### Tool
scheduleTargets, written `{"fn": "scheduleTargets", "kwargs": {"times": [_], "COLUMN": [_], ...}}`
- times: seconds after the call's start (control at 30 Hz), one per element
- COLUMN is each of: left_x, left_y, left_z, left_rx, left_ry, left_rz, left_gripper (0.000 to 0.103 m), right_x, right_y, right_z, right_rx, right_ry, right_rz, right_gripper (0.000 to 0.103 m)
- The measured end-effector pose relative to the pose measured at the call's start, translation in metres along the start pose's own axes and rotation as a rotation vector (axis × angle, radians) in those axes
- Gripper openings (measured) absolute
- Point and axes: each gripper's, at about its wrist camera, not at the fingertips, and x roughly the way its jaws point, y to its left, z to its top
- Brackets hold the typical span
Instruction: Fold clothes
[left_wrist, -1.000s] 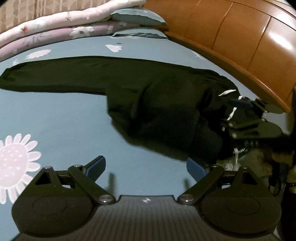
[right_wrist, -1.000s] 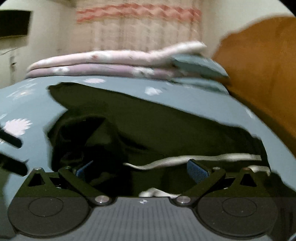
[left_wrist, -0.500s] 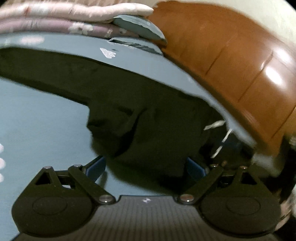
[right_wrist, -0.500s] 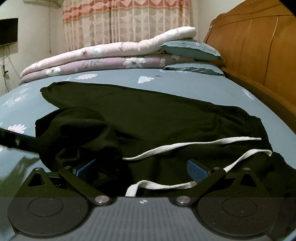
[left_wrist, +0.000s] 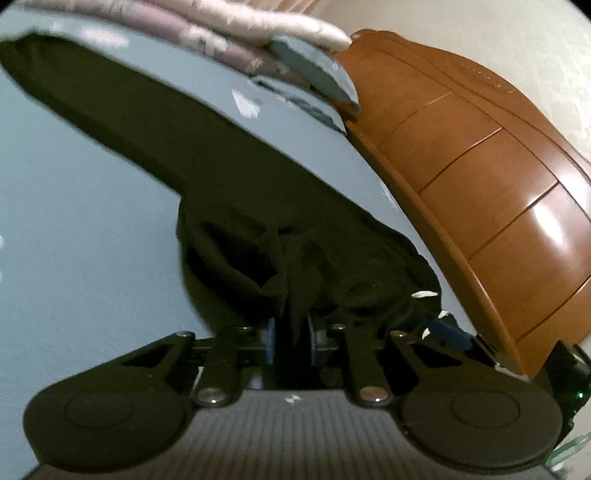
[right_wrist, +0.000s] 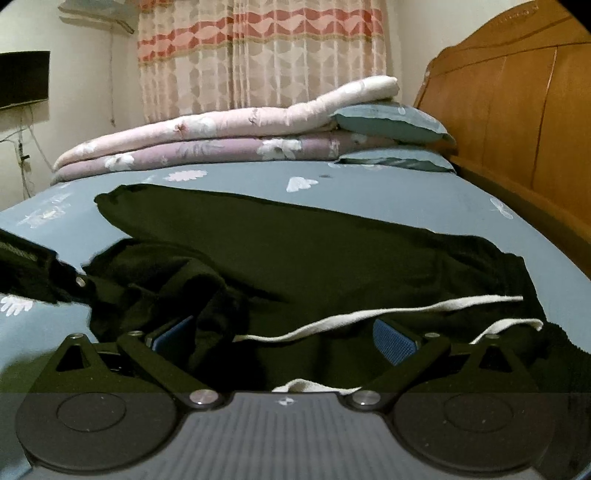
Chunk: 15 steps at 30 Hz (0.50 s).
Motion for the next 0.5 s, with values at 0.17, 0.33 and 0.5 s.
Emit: {"fn": "scheduleTargets", "kwargs": {"times": [0.17,0.33,0.5], "left_x": [-0.046,-0.088,-0.109], "left_y": [-0.004,-0.010,-0.008], "left_z": [0.013,0.026,0.034], "left_rx": [0.055,0.103,0.112], "left_ry": [-0.044,-0.047,-0.032], "left_rz": [0.084,0.221,0.266], "left_gripper": [0.012,0.008,0.008], "right_x": [-0.005,-0.009,-0.015], "right_y": [0.002,0.011,0.014], "right_z": [0.002,0.002,0.004], "right_rx": [-0.002,-0.032,-0.033], "right_ry": [-0.028,-0.048,-0.072], "right_rz": [0.028,0.054,0.102], "right_gripper": [0.103,0.103,0.103]}}
